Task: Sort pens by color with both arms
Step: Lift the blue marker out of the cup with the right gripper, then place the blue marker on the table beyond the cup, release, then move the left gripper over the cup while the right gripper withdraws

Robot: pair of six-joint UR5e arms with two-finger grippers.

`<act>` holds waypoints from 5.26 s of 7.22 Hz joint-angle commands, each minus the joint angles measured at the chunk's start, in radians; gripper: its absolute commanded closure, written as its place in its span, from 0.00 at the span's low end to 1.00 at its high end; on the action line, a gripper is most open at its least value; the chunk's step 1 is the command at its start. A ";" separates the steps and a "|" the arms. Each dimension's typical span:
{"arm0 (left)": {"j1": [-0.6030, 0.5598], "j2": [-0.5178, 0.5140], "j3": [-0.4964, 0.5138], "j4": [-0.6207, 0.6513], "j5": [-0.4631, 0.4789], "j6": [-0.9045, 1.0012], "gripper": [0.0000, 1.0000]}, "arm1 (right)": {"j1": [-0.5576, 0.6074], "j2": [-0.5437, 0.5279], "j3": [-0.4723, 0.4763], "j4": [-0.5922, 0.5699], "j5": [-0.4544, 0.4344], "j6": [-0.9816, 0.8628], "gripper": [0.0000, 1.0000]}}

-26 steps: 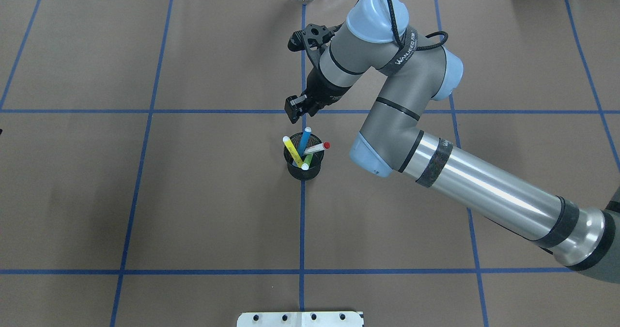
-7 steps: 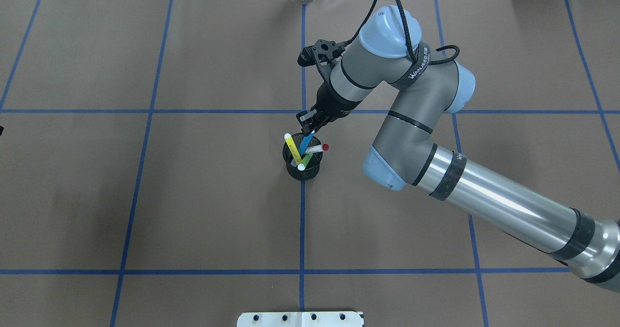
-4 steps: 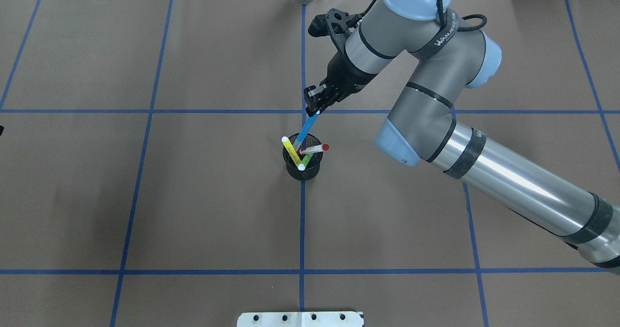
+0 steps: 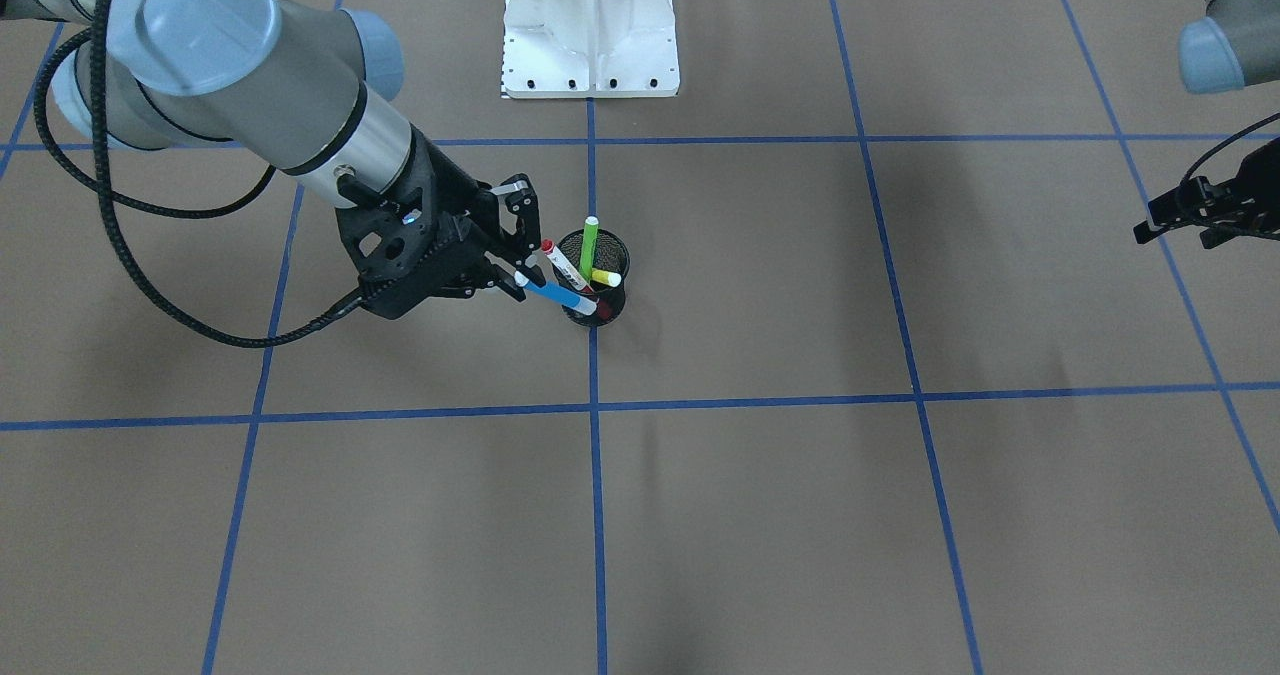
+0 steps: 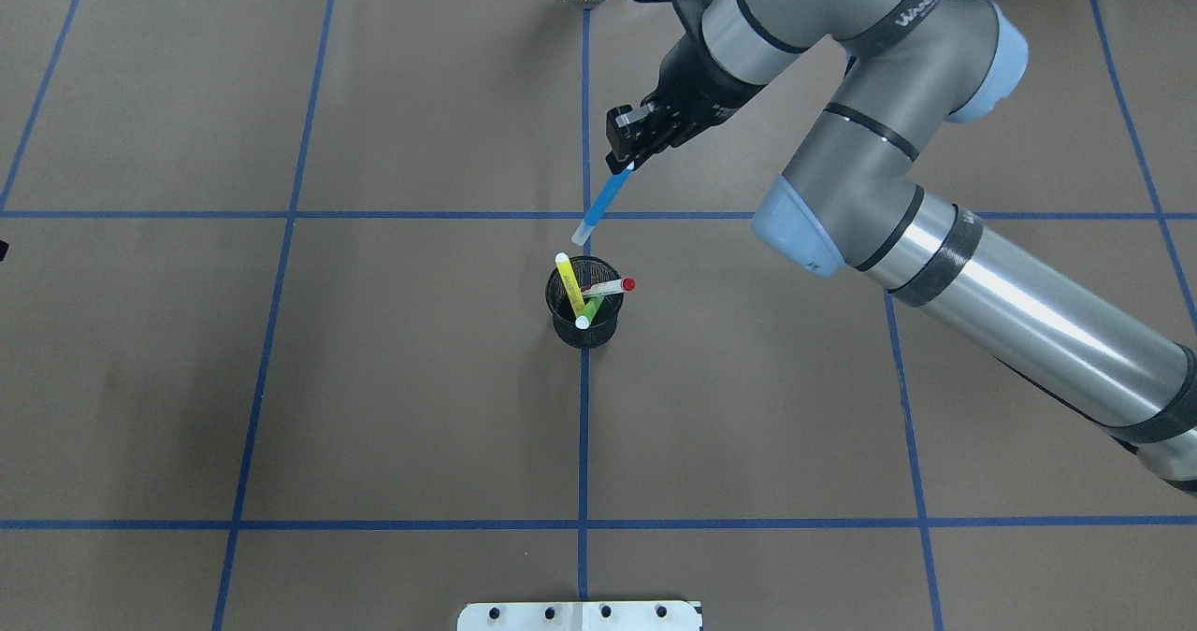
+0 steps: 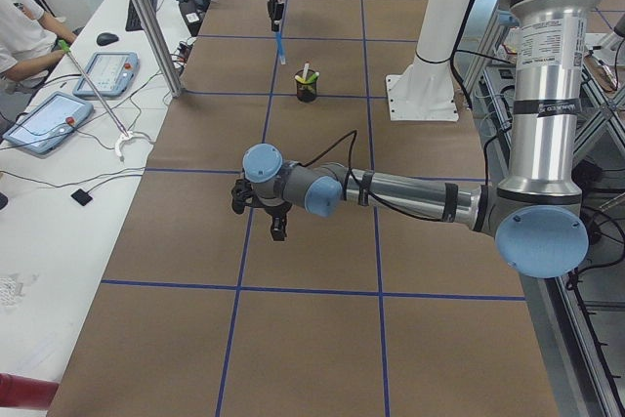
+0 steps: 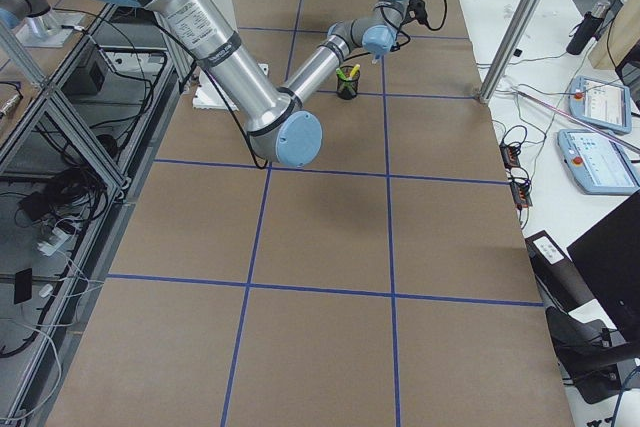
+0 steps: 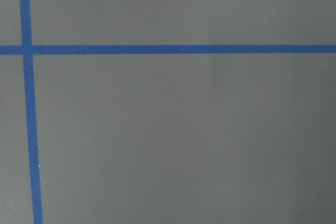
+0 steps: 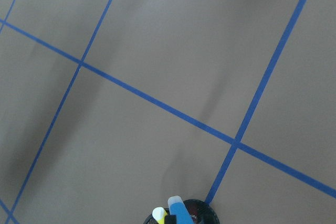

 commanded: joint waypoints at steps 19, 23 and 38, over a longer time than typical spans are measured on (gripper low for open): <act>-0.006 -0.007 -0.040 -0.029 0.011 0.005 0.01 | -0.345 0.069 -0.566 0.414 -1.385 0.443 0.55; 0.001 -0.082 -0.031 -0.028 0.011 -0.156 0.01 | -0.325 -0.043 -0.330 0.425 -1.282 0.345 0.04; 0.818 -1.285 0.490 0.568 0.833 -1.074 0.05 | 0.218 -0.651 0.120 0.426 -0.136 0.184 0.02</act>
